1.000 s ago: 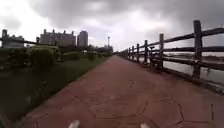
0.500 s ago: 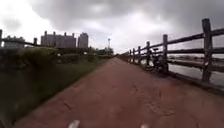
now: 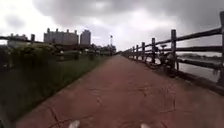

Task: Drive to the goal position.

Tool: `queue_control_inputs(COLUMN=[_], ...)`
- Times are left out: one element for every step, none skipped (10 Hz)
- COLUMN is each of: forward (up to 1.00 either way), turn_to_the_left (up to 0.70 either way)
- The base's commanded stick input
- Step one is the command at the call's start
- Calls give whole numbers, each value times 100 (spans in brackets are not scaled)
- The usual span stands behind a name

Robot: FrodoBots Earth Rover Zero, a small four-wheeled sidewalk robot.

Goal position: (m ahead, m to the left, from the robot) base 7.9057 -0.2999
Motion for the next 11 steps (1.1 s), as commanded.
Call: queue_control_inputs(forward=[70,70,70,70,70,70,70,70,70,70,70], turn_to_the_left=[0,0,0,0,0,0,0,0,0,0,0])
